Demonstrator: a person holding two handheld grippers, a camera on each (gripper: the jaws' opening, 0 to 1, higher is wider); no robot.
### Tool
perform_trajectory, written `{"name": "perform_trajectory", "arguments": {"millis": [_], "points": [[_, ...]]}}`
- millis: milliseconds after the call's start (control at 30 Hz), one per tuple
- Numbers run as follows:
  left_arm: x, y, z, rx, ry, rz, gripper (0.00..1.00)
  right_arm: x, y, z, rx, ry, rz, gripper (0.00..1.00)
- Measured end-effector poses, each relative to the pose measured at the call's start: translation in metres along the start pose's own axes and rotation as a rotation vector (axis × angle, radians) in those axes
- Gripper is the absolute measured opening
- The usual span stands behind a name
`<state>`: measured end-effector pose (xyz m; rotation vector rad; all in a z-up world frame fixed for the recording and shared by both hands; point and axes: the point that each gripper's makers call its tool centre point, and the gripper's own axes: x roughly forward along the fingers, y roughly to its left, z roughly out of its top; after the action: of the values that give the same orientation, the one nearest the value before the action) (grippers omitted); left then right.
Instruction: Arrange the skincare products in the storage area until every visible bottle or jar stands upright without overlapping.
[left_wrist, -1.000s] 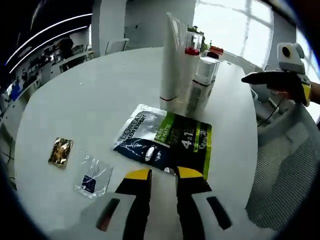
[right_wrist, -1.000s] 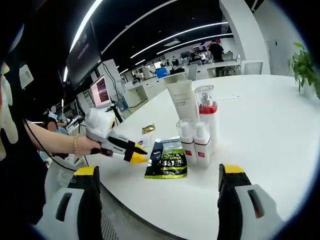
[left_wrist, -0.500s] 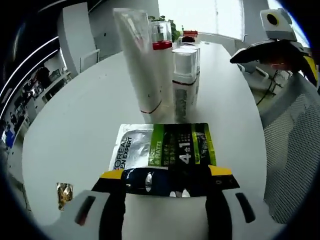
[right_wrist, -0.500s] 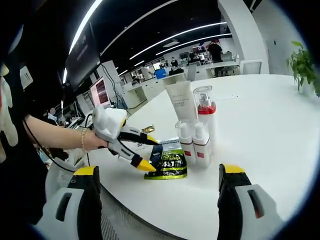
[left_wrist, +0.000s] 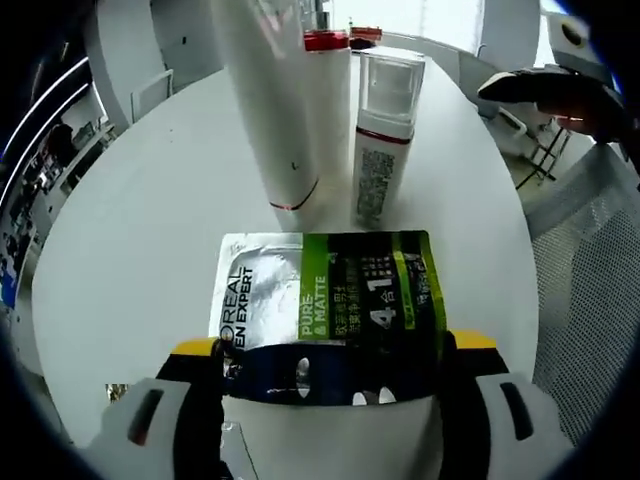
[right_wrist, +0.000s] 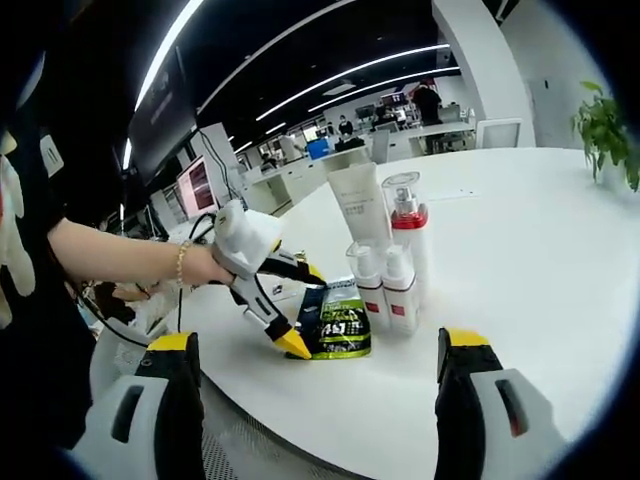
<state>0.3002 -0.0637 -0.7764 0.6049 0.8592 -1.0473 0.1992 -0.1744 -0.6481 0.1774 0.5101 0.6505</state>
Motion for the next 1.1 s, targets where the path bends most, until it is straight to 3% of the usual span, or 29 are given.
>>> {"name": "perform_trajectory", "arguments": {"millis": [367,1100], "points": [[-0.0011,-0.0001,-0.0003,0.13,0.047,-0.083,0.91,-0.0001,-0.0013,-0.0004,0.005,-0.004,-0.004,0.98],[-0.0041,0.0039,-0.0064,0.202,0.073,-0.136,0.9,0.0002,-0.0016,-0.0013,0.007,-0.002,-0.006,0.98]]}}
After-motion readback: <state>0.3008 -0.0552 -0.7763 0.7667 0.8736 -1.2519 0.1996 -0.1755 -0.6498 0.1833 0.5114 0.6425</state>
